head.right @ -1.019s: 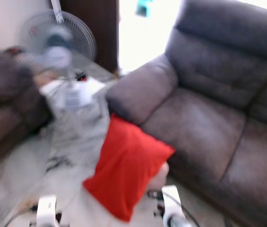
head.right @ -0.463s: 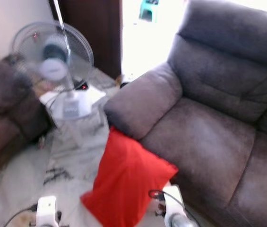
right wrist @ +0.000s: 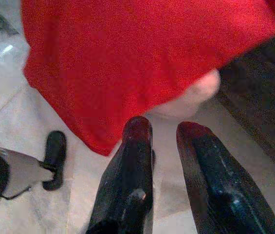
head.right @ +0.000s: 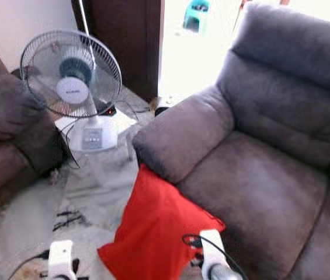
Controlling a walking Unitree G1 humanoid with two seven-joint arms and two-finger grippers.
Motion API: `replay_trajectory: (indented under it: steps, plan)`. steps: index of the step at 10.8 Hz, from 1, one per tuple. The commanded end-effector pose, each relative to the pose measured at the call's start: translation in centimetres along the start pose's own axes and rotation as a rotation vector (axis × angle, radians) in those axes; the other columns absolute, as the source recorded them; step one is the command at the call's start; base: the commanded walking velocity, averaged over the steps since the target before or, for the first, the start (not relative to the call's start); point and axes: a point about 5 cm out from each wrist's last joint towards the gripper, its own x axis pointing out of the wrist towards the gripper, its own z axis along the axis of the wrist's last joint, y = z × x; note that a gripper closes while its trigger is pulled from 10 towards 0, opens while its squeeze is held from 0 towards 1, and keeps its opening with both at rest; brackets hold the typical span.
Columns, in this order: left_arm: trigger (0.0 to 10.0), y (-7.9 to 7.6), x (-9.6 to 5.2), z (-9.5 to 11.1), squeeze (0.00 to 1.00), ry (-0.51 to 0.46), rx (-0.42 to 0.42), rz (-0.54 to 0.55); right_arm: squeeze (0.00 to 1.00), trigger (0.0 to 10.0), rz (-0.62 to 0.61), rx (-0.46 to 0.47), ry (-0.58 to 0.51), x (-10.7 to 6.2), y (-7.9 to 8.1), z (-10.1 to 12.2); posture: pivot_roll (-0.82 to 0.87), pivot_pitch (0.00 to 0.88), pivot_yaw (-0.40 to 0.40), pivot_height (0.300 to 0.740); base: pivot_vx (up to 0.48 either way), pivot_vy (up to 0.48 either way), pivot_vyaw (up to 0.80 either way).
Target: Move the pillow to the sofa from floor
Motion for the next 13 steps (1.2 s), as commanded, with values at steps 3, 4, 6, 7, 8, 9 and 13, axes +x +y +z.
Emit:
replay_trajectory:
  steps: [3,4,6,7,8,9,13]
  plan:
    - [10.0,0.1,-0.3,-0.8,0.0,0.028,-0.004,0.009,0.0,10.0,-0.012,0.056,-0.006,-0.1,-0.6,-0.2,0.09,0.095,-0.057,0.74,0.0,0.0,0.0]
    - [10.0,0.1,-0.3,-0.7,0.0,0.011,-0.01,0.01,0.0,10.0,-0.006,0.054,-0.02,-0.1,-0.6,0.1,0.08,0.098,-0.058,0.74,0.0,0.0,0.0]
    - [10.0,0.4,-0.1,0.8,0.0,-0.088,0.031,0.051,0.0,10.0,-0.012,0.049,-0.065,-0.1,-0.9,0.9,0.09,0.106,-0.061,0.74,0.0,0.0,0.0]
    - [10.0,0.5,0.0,2.1,0.0,-0.179,0.027,0.063,0.0,10.0,0.012,0.052,-0.135,-0.1,-0.8,2.3,0.09,0.11,-0.062,0.74,0.0,0.0,0.0]
    - [10.0,0.8,-0.1,3.6,0.0,-0.277,0.043,0.092,0.0,10.0,0.019,0.054,-0.202,-0.1,-0.7,3.6,0.09,0.117,-0.063,0.74,0.0,0.0,0.0]
    - [10.0,1.2,-0.2,5.5,0.0,-0.389,0.061,0.136,0.0,10.0,0.015,0.06,-0.265,-0.2,-1.2,5.0,0.08,0.12,-0.064,0.74,0.0,0.0,0.0]
    - [10.0,-0.3,-2.3,16.1,0.0,-0.868,0.094,0.091,0.0,10.0,0.045,0.056,-0.756,-2.9,-1.8,16.6,0.1,0.106,-0.058,0.74,0.0,0.0,0.0]
